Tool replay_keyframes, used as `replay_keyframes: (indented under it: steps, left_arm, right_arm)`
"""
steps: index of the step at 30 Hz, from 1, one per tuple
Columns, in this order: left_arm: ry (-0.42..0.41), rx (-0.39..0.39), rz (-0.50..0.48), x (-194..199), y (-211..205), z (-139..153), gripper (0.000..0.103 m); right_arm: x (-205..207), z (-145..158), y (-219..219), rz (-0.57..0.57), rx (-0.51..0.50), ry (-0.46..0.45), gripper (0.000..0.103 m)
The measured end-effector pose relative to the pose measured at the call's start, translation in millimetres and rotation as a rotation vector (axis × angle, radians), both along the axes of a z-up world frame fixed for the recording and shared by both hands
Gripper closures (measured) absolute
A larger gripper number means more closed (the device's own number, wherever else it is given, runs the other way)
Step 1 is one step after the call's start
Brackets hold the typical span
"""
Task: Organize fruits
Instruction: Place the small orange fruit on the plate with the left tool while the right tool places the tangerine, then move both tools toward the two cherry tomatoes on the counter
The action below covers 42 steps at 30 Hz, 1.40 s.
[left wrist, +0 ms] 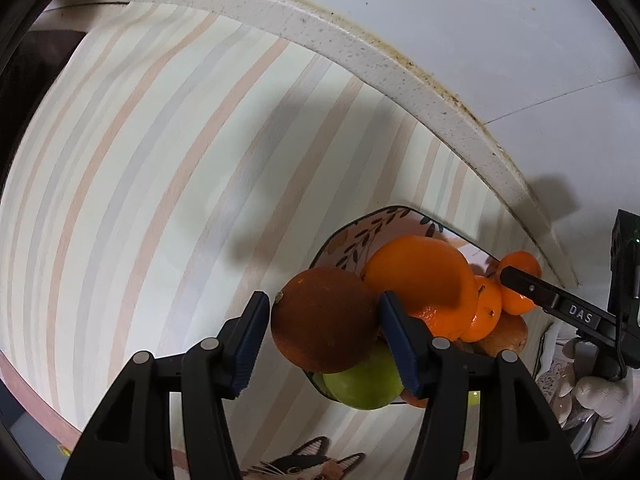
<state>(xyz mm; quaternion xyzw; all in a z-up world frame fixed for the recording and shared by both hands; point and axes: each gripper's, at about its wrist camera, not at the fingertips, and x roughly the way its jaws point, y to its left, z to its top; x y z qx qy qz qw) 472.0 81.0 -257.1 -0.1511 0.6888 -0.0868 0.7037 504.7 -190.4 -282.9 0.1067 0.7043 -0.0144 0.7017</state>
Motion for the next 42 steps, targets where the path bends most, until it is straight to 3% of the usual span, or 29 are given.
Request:
replay_keyframes:
  steps: [4,6,14,16,18,20,22,27,42]
  left_arm:
    - [0.014,0.010,-0.005,-1,-4,0,0.047]
    - [0.019,0.013,-0.012,-2,-7,0,0.047]
    - [0.007,0.016,-0.033,-5,-10,8,0.046]
    - [-0.004,0.013,-0.035,-7,-8,16,0.043]
    - [-0.031,0.018,-0.041,-10,-8,28,0.030]
    - [-0.069,0.041,-0.052,-15,-9,42,0.023]
    - [-0.099,0.081,-0.068,-21,-11,53,0.018]
    - [-0.186,0.177,-0.111,-49,-14,78,0.017]
    - [-0.353,0.297,-0.173,-143,-34,115,0.017]
  right_arm:
    - [-3,8,-4,-0.005,0.007,-0.016,0.026]
    - [-4,11,-7,-0.013,0.023,-0.021,0.017]
    - [-12,22,-11,-0.026,0.037,-0.039,0.012]
    - [-14,28,-10,-0.034,0.040,-0.055,0.012]
    - [-17,36,-7,-0.034,0.034,-0.080,0.012]
    - [-25,49,-2,-0.019,0.005,-0.110,0.011]
    - [-39,64,3,0.002,-0.026,-0.141,0.010]
    - [-85,91,20,0.029,-0.063,-0.205,0.010]
    - [-210,132,43,-0.039,-0.090,-0.333,0.010]
